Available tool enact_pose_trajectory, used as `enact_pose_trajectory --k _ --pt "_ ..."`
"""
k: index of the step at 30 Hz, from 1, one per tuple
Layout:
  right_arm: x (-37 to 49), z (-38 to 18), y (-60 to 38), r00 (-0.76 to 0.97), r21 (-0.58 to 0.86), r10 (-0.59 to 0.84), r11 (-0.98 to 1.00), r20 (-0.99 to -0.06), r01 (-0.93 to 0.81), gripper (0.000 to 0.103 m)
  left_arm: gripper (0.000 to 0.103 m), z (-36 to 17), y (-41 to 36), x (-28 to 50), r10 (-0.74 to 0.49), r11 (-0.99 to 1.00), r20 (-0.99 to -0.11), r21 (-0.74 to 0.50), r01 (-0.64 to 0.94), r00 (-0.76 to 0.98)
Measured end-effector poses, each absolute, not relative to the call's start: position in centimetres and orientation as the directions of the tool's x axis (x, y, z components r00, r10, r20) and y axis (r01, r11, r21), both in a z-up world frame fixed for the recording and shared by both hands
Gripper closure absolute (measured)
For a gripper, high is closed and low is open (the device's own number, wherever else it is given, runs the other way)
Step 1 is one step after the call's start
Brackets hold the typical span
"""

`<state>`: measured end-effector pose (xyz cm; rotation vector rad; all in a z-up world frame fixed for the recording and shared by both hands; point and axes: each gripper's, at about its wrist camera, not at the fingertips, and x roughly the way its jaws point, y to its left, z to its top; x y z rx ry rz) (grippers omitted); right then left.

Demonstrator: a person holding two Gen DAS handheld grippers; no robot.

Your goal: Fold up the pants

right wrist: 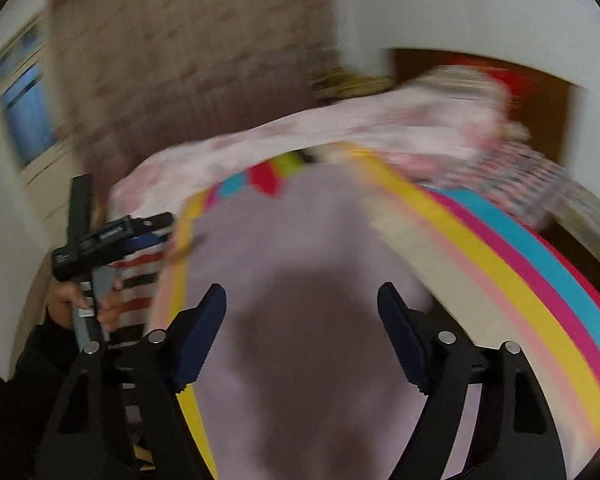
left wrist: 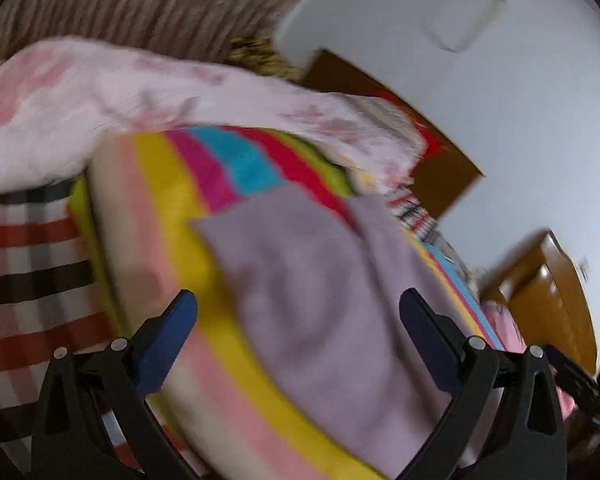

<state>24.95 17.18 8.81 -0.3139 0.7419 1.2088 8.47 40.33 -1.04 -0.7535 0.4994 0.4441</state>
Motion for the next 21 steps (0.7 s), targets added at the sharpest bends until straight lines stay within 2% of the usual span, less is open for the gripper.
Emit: enact_pose_trajectory --k 1,3,5,10,15,16,17,18,19,20,21 --pt "25.6 8.5 19.6 0.123 0.165 0.721 0.316 -0.682 -0.934 0.038 0.004 -1.6 41.7 8.6 0.185 0.632 -0.579 -0.549 -0.547 0.794" --pt "27.5 7.5 25.9 0.055 0.176 0.701 0.252 -0.711 -0.952 0.053 0.01 -2.7 43.8 9.4 0.159 0.603 -0.589 -0.578 -0.55 0.793" --pt "29.1 6.6 30.7 0.003 0.189 0.679 0.209 -0.734 -0.96 0.059 0.012 -3.1 44.7 10.9 0.153 0.603 -0.607 -0.568 -0.561 0.78" --pt "31.1 3.2 38.9 -0.04 0.177 0.604 0.169 -0.796 -0.97 0.061 0.015 -4.0 45.5 12.4 0.156 0.619 -0.639 -0.531 -0.579 0.753" --pt "31.9 0.2 39.5 -0.064 0.158 0.541 0.129 -0.839 -0.979 0.062 0.022 -5.4 46.1 12.9 0.16 0.615 -0.666 -0.51 -0.601 0.729" --pt "31.8 0.0 39.7 -0.069 0.165 0.55 0.127 -0.832 -0.978 0.062 0.028 -5.6 46.0 13.0 0.167 0.616 -0.671 -0.501 -0.608 0.723" --pt "31.8 -0.1 40.0 -0.074 0.171 0.555 0.125 -0.828 -0.977 0.068 0.036 -5.8 46.0 13.1 0.177 0.616 -0.672 -0.494 -0.613 0.719" --pt "31.9 -0.1 39.9 -0.071 0.171 0.565 0.126 -0.822 -0.977 0.08 0.044 -5.9 46.1 13.1 0.198 0.618 -0.67 -0.481 -0.622 0.715" --pt "31.9 0.0 39.7 -0.062 0.164 0.576 0.127 -0.815 -0.978 0.084 0.072 -5.9 46.2 13.1 0.213 0.622 -0.674 -0.466 -0.63 0.708" --pt "31.8 0.4 39.4 -0.057 0.16 0.588 0.125 -0.807 -0.979 0.087 0.094 -5.7 46.3 12.9 0.217 0.624 -0.67 -0.464 -0.629 0.71" --pt "31.8 0.8 39.2 -0.051 0.159 0.6 0.129 -0.798 -0.979 0.089 0.097 -5.2 46.5 12.5 0.201 0.622 -0.644 -0.498 -0.604 0.738"
